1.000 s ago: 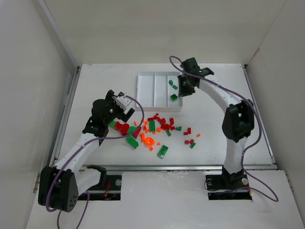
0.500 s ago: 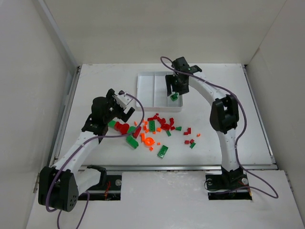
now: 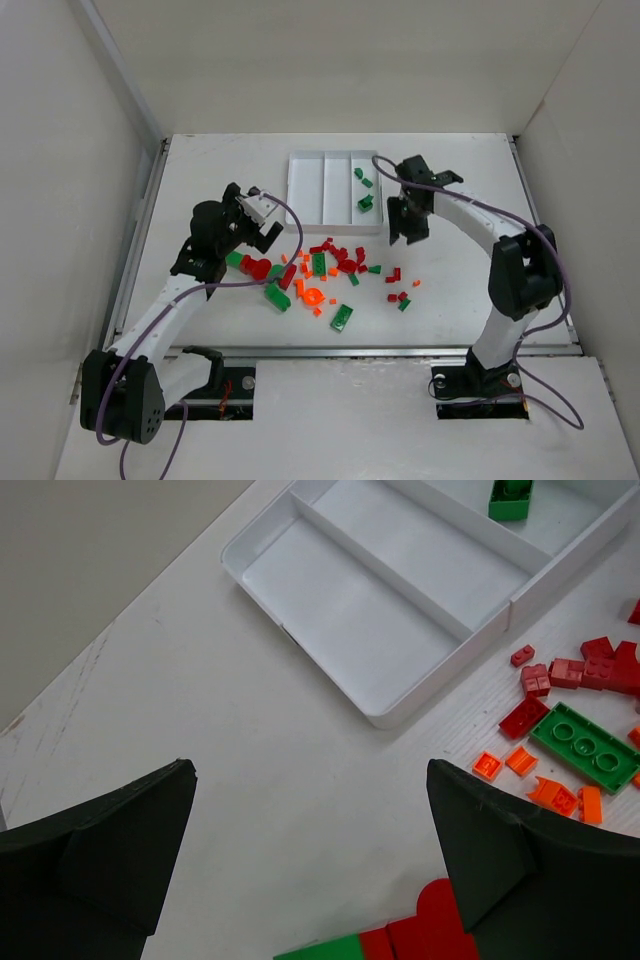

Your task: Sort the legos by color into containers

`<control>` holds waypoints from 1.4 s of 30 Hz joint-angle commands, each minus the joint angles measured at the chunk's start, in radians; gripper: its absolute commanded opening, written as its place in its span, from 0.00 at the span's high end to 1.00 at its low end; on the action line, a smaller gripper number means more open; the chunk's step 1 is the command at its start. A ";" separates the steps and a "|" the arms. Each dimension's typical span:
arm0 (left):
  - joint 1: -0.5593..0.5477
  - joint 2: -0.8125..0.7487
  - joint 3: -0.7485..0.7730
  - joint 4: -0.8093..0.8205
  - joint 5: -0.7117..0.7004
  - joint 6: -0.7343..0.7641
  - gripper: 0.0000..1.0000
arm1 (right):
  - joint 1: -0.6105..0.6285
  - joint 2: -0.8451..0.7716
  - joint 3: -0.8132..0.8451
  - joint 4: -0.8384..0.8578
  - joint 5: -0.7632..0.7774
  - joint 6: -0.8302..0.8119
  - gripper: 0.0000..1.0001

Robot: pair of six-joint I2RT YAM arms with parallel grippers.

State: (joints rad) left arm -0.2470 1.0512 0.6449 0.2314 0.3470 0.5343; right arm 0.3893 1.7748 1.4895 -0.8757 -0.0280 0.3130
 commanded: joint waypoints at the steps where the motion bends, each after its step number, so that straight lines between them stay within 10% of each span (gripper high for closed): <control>1: 0.002 -0.019 -0.002 0.062 0.035 -0.023 0.00 | -0.004 0.015 -0.155 0.011 -0.021 0.073 0.48; 14: -0.017 -0.057 -0.021 0.062 0.035 -0.023 0.00 | 0.023 0.052 -0.236 0.109 -0.033 0.064 0.46; 27: -0.017 -0.048 -0.011 0.052 0.035 -0.014 0.00 | 0.023 0.072 -0.268 0.107 -0.024 0.075 0.64; 32: -0.017 -0.048 -0.011 0.052 0.044 -0.014 0.00 | 0.023 0.052 -0.242 0.096 0.005 0.075 1.00; 42: -0.017 -0.039 -0.073 0.086 0.035 -0.014 0.00 | 0.092 0.026 0.078 0.277 0.209 0.041 1.00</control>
State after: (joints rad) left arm -0.2607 1.0183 0.6102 0.2729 0.3679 0.5198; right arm 0.4335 1.8328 1.4563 -0.7509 0.0971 0.3798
